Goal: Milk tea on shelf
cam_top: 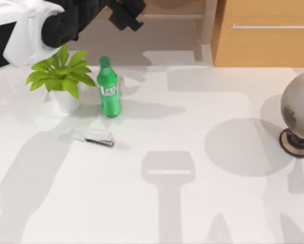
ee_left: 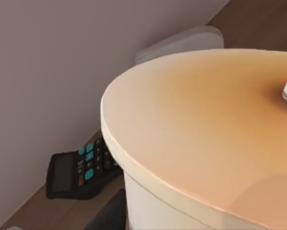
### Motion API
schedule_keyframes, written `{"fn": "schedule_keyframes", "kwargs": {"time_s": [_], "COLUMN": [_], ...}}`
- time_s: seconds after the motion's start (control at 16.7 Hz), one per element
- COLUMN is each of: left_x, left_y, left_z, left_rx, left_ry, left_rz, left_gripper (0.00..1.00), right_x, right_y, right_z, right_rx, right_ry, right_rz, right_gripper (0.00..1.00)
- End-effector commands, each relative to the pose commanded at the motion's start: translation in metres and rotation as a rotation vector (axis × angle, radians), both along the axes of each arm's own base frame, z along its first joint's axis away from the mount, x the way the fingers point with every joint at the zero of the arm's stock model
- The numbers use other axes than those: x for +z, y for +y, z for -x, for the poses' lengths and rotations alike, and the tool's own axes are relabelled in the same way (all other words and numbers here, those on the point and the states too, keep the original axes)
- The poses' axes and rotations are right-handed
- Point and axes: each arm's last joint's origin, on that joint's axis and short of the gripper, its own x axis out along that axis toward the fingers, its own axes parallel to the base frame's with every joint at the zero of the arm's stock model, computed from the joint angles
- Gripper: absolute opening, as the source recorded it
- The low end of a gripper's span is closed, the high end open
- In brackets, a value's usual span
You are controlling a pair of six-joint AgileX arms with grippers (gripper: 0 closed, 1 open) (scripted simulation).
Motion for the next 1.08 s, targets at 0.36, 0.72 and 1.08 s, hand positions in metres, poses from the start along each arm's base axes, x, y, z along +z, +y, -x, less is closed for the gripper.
{"fn": "schedule_keyframes", "kwargs": {"time_s": [0.36,0.72,1.08], "left_x": [0.006,-0.006,-0.016], "left_y": [0.002,0.032,0.037], "left_z": [-0.014,-0.046,-0.067], "left_rx": [0.011,0.202,0.300], "left_ry": [-0.037,-0.091,-0.169], "left_rz": [0.027,0.297,0.639], "left_gripper": [0.00,0.00,0.00], "right_x": [0.000,0.000,0.000], "right_y": [0.000,0.000,0.000], "right_z": [0.000,0.000,0.000], "right_rx": [0.000,0.000,0.000], "right_ry": [0.000,0.000,0.000], "right_rz": [0.000,0.000,0.000], "right_gripper": [1.00,1.00,1.00]}}
